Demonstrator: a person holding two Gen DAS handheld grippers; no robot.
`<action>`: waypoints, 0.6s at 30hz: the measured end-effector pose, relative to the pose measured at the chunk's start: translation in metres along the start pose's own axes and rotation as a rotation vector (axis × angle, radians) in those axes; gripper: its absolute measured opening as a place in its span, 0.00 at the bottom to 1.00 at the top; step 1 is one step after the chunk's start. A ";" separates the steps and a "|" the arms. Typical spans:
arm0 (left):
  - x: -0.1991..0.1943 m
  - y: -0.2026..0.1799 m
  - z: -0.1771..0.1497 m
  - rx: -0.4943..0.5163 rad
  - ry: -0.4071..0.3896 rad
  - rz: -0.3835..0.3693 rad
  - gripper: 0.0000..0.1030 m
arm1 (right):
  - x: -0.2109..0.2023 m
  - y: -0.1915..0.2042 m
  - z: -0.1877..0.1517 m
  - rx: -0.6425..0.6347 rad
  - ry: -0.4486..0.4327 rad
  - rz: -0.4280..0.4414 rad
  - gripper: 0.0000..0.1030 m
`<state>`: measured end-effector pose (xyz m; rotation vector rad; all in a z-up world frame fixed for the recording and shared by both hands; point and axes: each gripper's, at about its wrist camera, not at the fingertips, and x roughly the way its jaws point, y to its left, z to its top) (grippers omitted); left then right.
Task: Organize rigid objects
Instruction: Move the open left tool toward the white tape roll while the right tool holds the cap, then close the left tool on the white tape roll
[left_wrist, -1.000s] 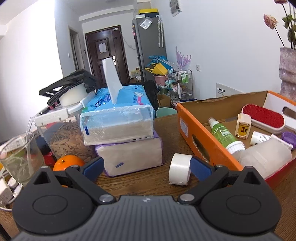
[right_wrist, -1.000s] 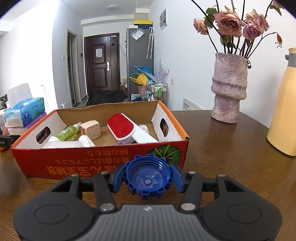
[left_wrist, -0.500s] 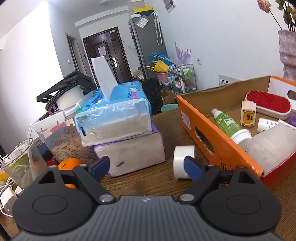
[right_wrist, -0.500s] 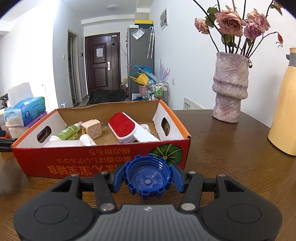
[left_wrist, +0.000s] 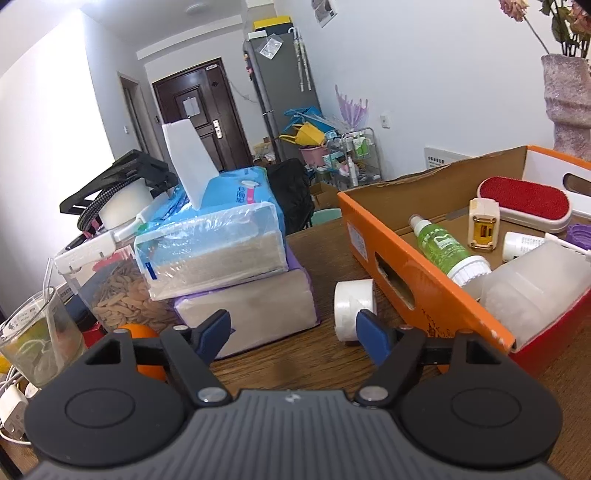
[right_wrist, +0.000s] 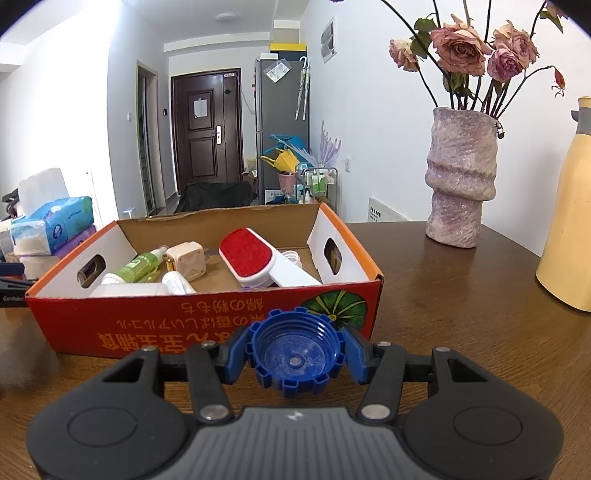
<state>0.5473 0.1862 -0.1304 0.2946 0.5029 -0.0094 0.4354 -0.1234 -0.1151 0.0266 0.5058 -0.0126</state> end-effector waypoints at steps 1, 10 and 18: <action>-0.001 0.000 0.000 0.002 -0.004 -0.001 0.75 | 0.000 0.000 0.000 0.003 -0.001 0.001 0.51; 0.000 0.003 0.000 0.010 -0.009 -0.070 0.72 | 0.000 0.000 0.000 0.002 0.002 0.001 0.51; 0.008 0.012 0.001 0.009 -0.020 -0.169 0.70 | 0.003 0.000 0.000 0.002 0.006 -0.005 0.51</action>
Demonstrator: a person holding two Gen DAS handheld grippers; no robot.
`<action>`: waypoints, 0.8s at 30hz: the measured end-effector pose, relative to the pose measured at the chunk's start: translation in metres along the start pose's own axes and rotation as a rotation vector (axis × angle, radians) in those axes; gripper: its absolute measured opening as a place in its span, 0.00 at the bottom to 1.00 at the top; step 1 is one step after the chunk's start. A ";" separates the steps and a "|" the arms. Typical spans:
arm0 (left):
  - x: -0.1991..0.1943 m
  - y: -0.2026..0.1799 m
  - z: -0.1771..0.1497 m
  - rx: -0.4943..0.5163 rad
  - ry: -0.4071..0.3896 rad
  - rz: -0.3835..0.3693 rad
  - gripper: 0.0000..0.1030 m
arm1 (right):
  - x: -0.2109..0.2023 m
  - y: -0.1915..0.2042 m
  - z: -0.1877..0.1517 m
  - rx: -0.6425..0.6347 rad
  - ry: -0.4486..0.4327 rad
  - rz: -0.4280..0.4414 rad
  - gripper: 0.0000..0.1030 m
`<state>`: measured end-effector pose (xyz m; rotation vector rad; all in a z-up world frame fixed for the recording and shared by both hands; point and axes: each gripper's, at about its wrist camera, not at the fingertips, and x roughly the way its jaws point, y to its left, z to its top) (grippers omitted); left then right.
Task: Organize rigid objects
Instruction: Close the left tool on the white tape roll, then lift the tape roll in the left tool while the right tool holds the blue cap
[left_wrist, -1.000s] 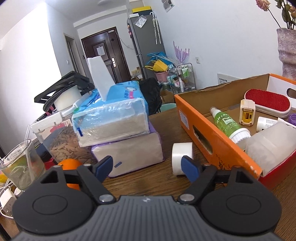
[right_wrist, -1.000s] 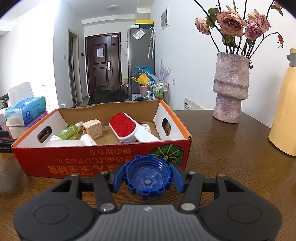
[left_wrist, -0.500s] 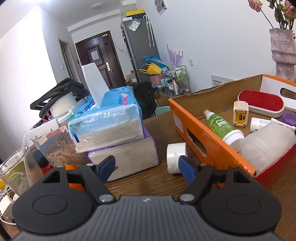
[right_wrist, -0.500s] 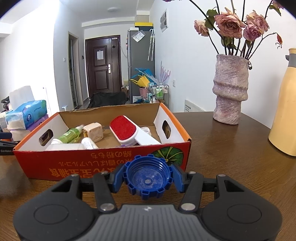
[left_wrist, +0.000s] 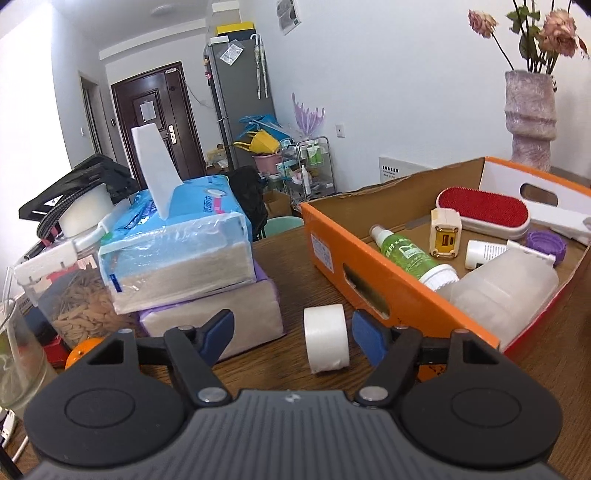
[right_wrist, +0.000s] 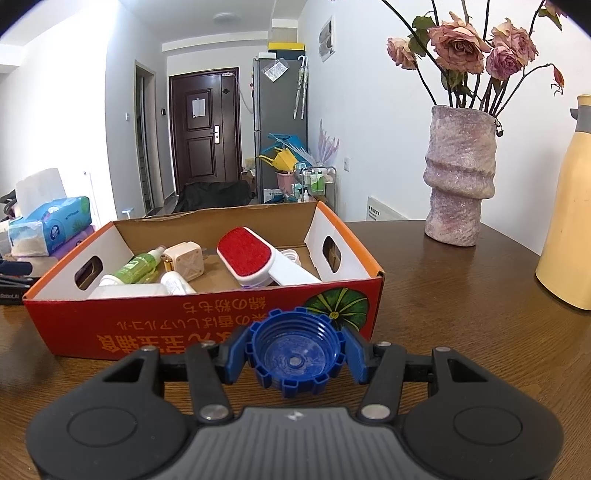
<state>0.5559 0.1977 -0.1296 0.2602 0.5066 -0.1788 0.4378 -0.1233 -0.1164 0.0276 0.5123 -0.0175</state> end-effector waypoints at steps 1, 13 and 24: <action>0.003 0.000 0.000 0.003 0.008 0.002 0.70 | 0.000 0.000 0.000 -0.001 -0.001 -0.001 0.51; 0.014 -0.014 -0.003 0.083 0.040 -0.050 0.23 | 0.001 0.001 0.000 -0.007 0.000 -0.001 0.51; 0.008 -0.020 -0.006 0.103 0.016 -0.026 0.23 | 0.003 -0.001 0.000 -0.001 0.005 0.002 0.51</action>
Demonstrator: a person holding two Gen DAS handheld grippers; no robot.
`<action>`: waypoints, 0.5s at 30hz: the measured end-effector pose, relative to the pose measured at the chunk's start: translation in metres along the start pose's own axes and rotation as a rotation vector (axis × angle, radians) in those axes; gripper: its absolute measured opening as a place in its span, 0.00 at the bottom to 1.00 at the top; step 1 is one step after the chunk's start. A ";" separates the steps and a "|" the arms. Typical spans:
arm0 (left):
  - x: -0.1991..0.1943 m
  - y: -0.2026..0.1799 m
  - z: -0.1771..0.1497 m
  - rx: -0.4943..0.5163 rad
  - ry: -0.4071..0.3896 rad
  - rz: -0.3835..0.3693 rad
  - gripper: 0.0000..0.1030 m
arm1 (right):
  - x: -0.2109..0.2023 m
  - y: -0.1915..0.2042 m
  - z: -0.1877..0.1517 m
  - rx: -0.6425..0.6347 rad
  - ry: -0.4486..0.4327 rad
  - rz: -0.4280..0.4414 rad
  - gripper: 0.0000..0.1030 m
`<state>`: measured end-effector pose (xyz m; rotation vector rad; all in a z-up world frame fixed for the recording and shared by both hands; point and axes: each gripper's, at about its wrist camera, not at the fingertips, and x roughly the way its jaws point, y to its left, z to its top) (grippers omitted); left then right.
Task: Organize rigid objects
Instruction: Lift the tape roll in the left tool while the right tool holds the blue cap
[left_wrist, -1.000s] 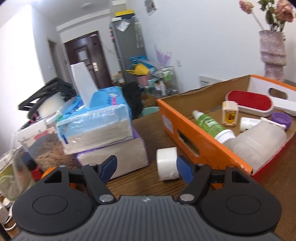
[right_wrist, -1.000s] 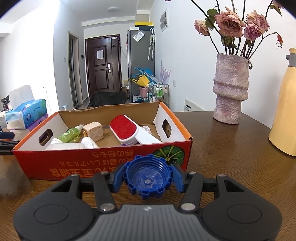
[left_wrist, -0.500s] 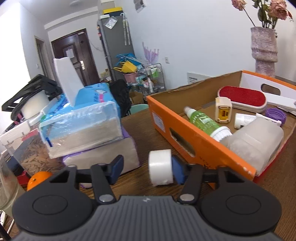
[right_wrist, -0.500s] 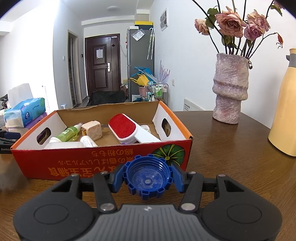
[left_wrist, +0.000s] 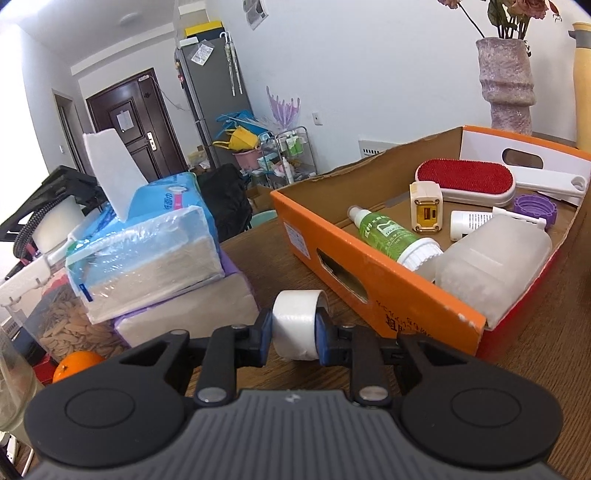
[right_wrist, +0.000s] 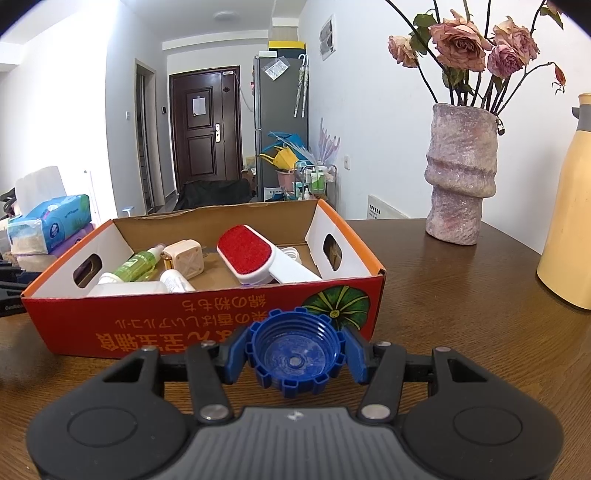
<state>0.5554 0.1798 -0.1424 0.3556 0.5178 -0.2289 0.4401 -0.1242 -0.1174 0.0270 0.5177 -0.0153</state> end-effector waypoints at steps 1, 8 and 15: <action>-0.001 0.000 0.000 0.000 -0.002 0.007 0.23 | 0.000 0.000 0.000 0.000 0.000 0.001 0.51; -0.015 0.008 -0.006 -0.051 -0.013 0.061 0.23 | -0.002 0.001 0.000 0.002 -0.003 0.011 0.51; -0.028 0.009 -0.012 -0.080 -0.009 0.098 0.23 | -0.004 0.004 -0.001 -0.008 -0.006 0.026 0.51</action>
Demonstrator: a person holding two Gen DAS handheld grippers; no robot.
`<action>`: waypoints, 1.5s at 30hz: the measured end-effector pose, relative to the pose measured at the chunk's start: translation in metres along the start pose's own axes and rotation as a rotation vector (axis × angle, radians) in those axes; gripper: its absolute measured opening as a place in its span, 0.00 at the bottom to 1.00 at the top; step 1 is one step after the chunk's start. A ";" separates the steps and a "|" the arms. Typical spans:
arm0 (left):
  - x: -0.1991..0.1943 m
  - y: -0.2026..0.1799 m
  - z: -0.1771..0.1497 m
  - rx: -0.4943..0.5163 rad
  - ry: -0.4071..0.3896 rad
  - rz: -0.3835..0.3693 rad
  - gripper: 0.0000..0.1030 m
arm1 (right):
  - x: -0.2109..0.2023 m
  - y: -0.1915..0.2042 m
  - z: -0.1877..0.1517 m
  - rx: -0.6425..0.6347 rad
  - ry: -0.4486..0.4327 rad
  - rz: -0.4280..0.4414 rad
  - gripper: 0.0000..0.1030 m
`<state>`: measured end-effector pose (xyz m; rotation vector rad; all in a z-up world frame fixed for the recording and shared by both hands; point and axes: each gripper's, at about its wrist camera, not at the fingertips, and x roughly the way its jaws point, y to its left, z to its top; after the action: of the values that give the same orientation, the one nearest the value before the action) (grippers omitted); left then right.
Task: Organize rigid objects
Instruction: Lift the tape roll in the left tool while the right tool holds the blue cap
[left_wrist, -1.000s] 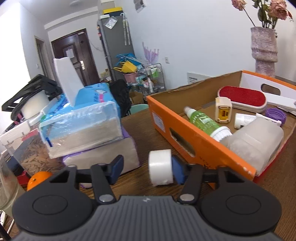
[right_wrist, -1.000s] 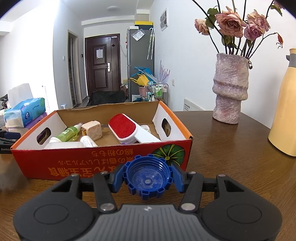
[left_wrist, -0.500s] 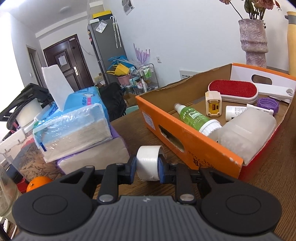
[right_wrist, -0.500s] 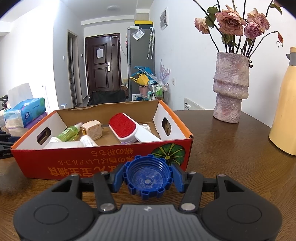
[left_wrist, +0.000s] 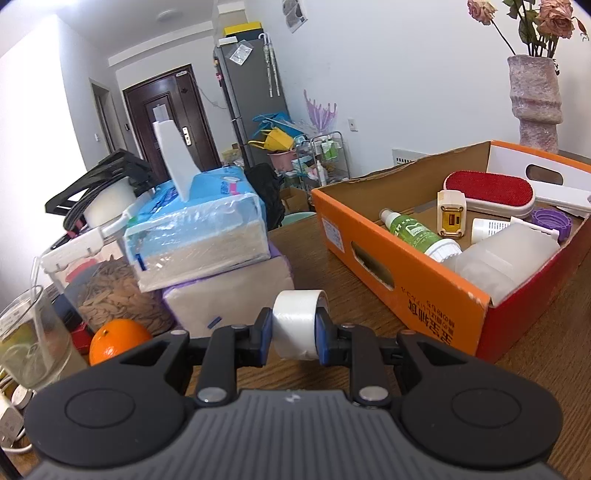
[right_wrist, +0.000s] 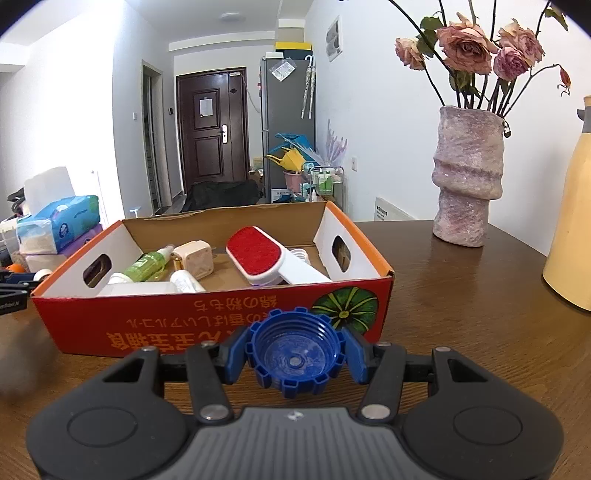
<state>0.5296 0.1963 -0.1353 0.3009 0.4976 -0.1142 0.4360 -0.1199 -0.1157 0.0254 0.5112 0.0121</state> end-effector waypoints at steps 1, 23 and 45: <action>-0.002 0.000 -0.001 -0.003 -0.001 0.005 0.23 | -0.001 0.001 0.000 -0.003 -0.002 0.003 0.51; -0.081 -0.022 -0.024 -0.151 -0.025 0.115 0.23 | -0.042 0.005 -0.009 -0.014 -0.039 0.098 0.51; -0.180 -0.106 -0.032 -0.350 -0.037 0.241 0.23 | -0.088 -0.018 -0.024 0.001 -0.067 0.181 0.51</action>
<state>0.3385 0.1116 -0.1016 0.0139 0.4323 0.2005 0.3474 -0.1385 -0.0935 0.0724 0.4406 0.1880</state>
